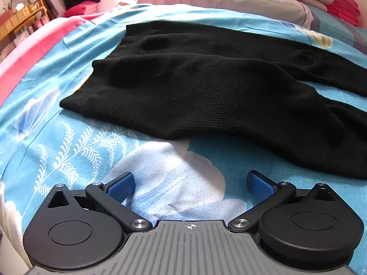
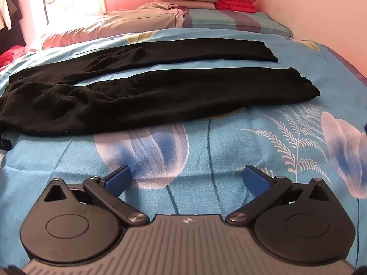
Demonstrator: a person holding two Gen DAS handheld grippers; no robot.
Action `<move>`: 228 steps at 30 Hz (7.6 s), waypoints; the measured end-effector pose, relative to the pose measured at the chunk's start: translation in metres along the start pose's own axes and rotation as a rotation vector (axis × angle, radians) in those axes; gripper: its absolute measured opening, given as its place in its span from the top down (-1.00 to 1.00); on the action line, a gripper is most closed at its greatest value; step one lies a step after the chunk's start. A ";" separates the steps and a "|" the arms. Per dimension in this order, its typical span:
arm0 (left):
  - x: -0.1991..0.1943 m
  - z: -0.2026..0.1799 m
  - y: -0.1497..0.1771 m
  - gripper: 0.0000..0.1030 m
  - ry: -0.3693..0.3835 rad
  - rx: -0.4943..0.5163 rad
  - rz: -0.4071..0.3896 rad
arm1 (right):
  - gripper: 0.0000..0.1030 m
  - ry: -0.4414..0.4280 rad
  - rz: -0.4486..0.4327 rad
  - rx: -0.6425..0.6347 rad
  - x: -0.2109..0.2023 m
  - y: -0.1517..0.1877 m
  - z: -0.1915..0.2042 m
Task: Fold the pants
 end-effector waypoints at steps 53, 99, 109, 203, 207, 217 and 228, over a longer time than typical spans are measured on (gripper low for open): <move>-0.029 0.024 -0.023 -1.00 0.083 -0.021 -0.154 | -1.00 -0.166 -0.028 0.069 0.000 -0.024 -0.041; 0.048 0.067 -0.092 -1.00 -0.006 -0.094 -0.041 | -0.32 -0.201 -0.193 -0.581 -0.013 -0.035 0.107; 0.052 0.073 -0.084 -1.00 -0.015 -0.030 -0.068 | 0.86 -0.225 -0.175 -0.787 0.040 -0.031 0.216; 0.043 0.052 -0.103 -1.00 0.095 0.068 0.052 | -0.35 -0.051 -0.201 0.380 0.028 -0.100 -0.158; 0.033 0.042 -0.144 -1.00 0.118 0.047 -0.044 | -0.32 -0.155 -0.168 0.476 0.067 -0.150 -0.163; 0.124 0.041 -0.187 -1.00 0.096 -0.083 0.036 | -0.21 -0.121 -0.055 0.664 0.169 -0.189 -0.173; 0.125 0.031 -0.184 -1.00 0.047 -0.027 -0.014 | 0.80 -0.031 -0.104 0.736 0.184 -0.191 -0.237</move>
Point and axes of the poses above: each gripper's, at about its wrist camera, not at the fingertips, and x roughly the way its jaws point, z to its left, y to its underside, the point moved 6 cm from there along x, roughly the way its jaws point, and after that the axes turned 2 degrees about z, right-handed, at the moved point
